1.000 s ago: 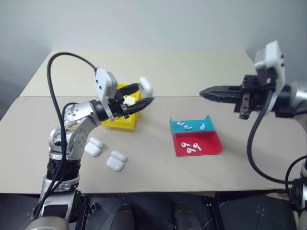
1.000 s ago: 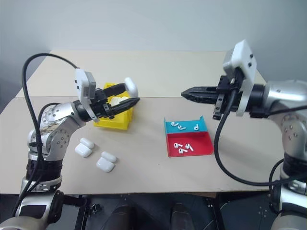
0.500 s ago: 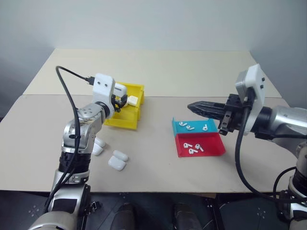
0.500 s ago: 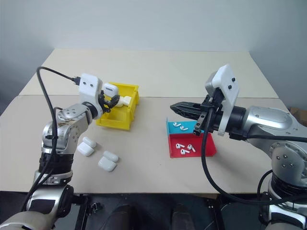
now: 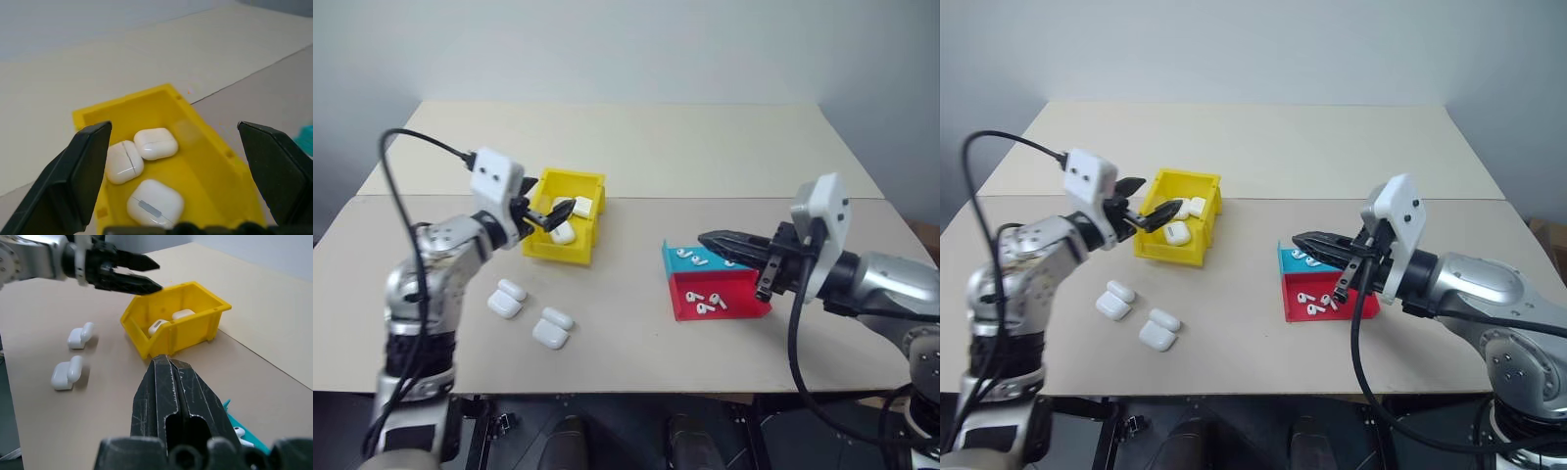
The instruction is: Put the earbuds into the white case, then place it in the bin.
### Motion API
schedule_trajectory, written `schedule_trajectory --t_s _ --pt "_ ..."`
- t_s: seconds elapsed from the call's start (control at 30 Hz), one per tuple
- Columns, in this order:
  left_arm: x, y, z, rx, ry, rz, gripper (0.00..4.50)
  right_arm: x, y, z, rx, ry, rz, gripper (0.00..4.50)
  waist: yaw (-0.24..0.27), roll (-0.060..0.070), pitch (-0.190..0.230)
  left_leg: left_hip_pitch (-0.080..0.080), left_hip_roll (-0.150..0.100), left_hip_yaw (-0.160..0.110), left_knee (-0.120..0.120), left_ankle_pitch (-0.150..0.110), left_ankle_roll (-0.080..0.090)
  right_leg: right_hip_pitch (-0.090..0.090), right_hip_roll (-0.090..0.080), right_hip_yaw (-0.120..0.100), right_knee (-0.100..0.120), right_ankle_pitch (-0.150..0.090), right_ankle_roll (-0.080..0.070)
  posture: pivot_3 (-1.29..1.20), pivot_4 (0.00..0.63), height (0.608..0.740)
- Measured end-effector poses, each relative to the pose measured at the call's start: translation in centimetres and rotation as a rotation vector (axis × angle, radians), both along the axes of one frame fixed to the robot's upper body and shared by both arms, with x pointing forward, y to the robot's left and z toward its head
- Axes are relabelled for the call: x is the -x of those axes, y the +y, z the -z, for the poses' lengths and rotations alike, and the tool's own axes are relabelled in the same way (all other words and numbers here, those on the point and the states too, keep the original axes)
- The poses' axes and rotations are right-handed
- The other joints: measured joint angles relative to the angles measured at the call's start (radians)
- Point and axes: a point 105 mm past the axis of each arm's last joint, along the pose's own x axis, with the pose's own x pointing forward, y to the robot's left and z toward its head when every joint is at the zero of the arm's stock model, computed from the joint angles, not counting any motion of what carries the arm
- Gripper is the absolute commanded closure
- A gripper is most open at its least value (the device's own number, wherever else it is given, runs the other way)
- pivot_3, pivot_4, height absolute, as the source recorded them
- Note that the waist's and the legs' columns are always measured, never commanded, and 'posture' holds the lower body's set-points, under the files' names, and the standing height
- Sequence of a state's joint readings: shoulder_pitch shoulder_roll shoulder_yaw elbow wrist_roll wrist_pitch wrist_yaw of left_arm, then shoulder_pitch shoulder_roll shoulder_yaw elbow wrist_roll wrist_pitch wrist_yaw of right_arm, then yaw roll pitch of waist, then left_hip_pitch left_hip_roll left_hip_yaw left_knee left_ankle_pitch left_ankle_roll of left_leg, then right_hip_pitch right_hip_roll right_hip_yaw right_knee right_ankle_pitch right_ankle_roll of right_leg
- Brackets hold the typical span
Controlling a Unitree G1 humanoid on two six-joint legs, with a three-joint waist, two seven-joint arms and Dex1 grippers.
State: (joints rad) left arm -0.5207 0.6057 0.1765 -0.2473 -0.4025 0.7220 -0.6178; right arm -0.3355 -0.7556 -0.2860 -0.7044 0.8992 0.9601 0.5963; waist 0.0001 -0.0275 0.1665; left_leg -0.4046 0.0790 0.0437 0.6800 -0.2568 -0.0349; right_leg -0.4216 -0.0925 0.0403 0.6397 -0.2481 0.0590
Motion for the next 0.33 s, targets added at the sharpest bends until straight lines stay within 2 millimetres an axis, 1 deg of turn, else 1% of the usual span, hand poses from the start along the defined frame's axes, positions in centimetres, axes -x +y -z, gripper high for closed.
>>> schedule_trajectory --t_s 0.1,0.17,0.27,0.33 --pt "3.1 0.8 0.3 -0.062 0.028 0.146 0.02 0.0 -0.8 1.9 0.058 0.034 0.008 4.50 -0.002 0.000 0.000 0.000 0.000 0.000 0.000 0.000 0.000 0.000 0.000 0.000 0.000 0.000 0.000 0.00 0.150 0.740" --pt "4.7 0.7 0.4 -0.080 0.042 0.236 0.02 0.0 -1.0 2.6 0.084 0.048 -0.008 4.50 -0.004 0.000 0.000 0.001 0.000 0.001 0.000 0.000 0.000 0.000 0.000 0.000 0.000 0.000 0.000 0.00 0.150 0.740" --pt "7.1 0.8 0.5 -0.080 0.067 0.334 0.02 0.0 -0.9 2.9 0.107 0.039 -0.050 4.50 -0.006 0.000 0.000 0.001 0.000 0.000 0.000 0.000 0.000 0.000 0.000 0.000 0.000 0.000 0.000 0.00 0.150 0.740" --pt "8.6 0.7 0.5 -0.073 0.077 0.379 0.02 -0.4 -1.2 2.8 0.113 0.032 -0.058 4.50 -0.009 0.000 0.000 0.001 0.000 0.001 0.000 0.000 0.000 0.000 0.000 0.001 -0.001 0.000 0.000 0.00 0.150 0.740"
